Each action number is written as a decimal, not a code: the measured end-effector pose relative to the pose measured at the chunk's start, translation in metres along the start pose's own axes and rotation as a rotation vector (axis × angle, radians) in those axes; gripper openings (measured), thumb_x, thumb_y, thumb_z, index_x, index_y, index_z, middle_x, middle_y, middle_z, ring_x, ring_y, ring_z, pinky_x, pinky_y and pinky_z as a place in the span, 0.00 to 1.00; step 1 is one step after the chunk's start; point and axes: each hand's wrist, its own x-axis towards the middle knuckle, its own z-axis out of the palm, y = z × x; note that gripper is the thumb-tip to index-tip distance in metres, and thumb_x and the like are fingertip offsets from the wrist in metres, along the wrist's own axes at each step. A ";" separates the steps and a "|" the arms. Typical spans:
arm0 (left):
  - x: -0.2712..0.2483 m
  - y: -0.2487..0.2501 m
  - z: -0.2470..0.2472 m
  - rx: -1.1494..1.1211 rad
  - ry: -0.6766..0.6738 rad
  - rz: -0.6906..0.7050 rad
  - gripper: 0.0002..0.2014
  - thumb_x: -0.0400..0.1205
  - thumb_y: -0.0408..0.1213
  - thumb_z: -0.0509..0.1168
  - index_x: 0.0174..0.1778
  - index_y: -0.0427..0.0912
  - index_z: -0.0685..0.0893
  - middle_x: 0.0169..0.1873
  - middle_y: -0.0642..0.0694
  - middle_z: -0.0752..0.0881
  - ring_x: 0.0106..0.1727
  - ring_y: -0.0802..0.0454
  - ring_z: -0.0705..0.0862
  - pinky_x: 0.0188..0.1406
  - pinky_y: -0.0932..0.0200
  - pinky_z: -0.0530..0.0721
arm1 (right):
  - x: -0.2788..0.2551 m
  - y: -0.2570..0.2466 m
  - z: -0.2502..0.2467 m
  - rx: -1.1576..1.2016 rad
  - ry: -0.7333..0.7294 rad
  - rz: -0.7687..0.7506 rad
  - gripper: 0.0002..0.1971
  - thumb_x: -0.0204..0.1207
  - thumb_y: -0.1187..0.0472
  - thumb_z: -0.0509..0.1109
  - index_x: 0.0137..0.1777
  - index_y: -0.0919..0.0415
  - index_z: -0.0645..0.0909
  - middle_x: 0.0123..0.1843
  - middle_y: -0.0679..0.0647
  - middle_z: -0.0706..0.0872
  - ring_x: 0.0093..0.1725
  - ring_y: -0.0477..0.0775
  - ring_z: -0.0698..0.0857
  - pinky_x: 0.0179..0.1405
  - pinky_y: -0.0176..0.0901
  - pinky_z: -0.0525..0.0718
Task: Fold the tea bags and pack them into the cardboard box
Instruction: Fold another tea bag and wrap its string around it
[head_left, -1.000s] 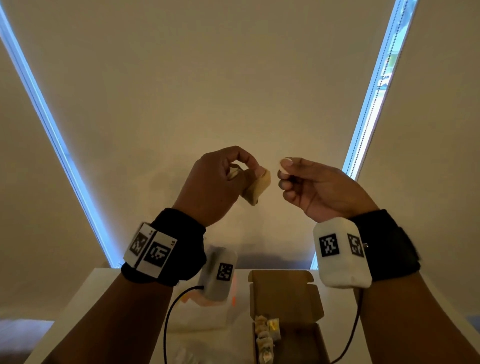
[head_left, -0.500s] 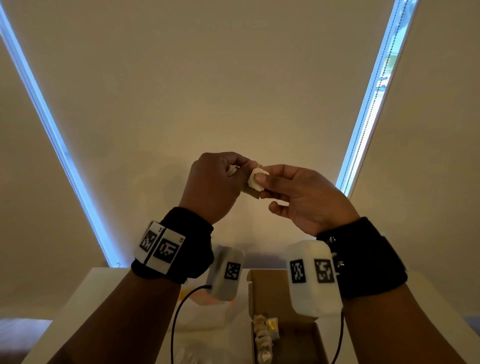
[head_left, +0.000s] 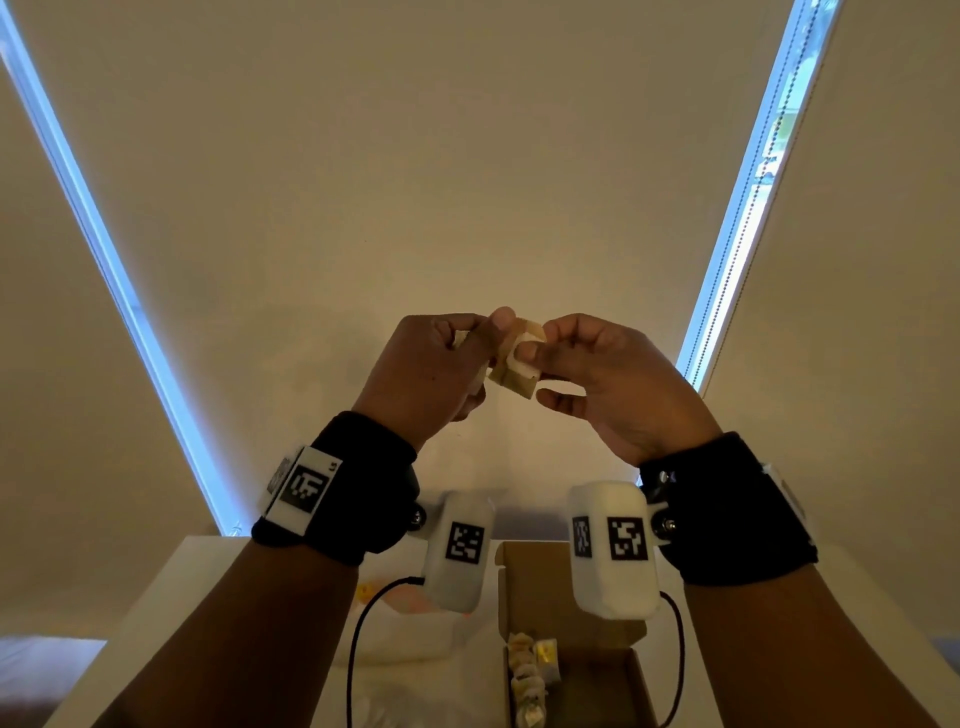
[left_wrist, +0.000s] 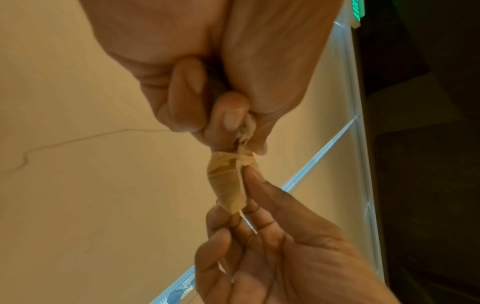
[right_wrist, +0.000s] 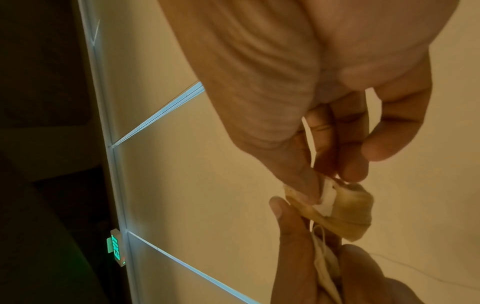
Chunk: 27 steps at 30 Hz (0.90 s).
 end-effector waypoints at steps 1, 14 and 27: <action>-0.001 0.000 0.000 -0.024 0.000 -0.018 0.23 0.89 0.51 0.64 0.47 0.33 0.91 0.28 0.30 0.78 0.25 0.46 0.67 0.23 0.60 0.66 | 0.000 0.000 0.000 0.047 -0.007 -0.019 0.05 0.78 0.65 0.76 0.49 0.62 0.83 0.48 0.56 0.89 0.50 0.52 0.89 0.51 0.47 0.88; 0.005 -0.011 0.012 -0.478 -0.009 -0.336 0.26 0.93 0.54 0.49 0.49 0.38 0.84 0.38 0.46 0.77 0.29 0.52 0.77 0.27 0.61 0.76 | -0.010 0.001 0.013 0.260 -0.051 0.030 0.10 0.82 0.70 0.54 0.56 0.63 0.76 0.30 0.54 0.72 0.25 0.50 0.66 0.29 0.44 0.68; 0.011 -0.008 0.023 -0.525 0.005 -0.279 0.19 0.91 0.51 0.59 0.51 0.36 0.84 0.33 0.42 0.82 0.31 0.50 0.79 0.31 0.57 0.81 | 0.006 0.009 0.010 -0.393 0.123 -0.220 0.02 0.78 0.55 0.75 0.45 0.50 0.88 0.29 0.37 0.83 0.29 0.40 0.78 0.37 0.45 0.77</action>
